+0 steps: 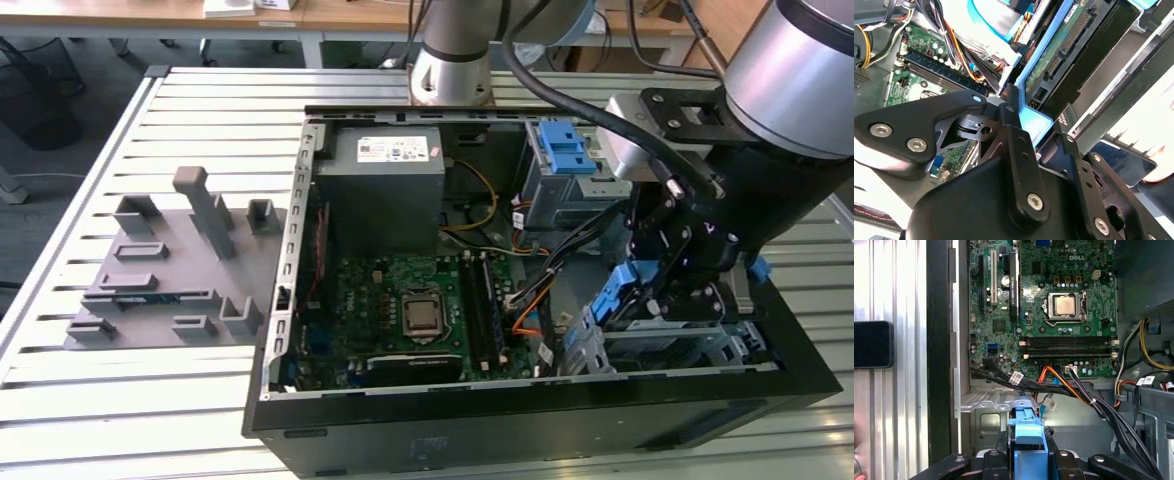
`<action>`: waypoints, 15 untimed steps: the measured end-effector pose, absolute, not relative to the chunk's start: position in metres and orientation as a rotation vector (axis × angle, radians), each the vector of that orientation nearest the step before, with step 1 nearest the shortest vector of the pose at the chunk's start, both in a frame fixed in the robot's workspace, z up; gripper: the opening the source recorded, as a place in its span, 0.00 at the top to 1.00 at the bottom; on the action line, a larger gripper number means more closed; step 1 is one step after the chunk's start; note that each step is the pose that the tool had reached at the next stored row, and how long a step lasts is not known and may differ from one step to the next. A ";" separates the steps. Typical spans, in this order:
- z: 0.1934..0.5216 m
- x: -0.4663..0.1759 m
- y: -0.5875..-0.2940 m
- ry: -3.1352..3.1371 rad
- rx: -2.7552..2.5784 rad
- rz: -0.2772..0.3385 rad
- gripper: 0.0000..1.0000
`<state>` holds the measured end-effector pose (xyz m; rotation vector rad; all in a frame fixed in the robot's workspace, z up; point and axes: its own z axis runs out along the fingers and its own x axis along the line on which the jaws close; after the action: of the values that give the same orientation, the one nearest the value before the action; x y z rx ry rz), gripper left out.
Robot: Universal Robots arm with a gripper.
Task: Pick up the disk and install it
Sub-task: 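Insert the disk into the insertion slot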
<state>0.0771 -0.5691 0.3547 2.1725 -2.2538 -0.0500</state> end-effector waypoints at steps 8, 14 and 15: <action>0.355 0.077 -0.569 -2.254 2.173 -0.050 0.56; 0.354 0.077 -0.569 -2.254 2.173 -0.050 0.76; 0.354 0.077 -0.569 -2.254 2.173 -0.050 0.76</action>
<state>0.0771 -0.5690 0.3545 2.1725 -2.2539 -0.0502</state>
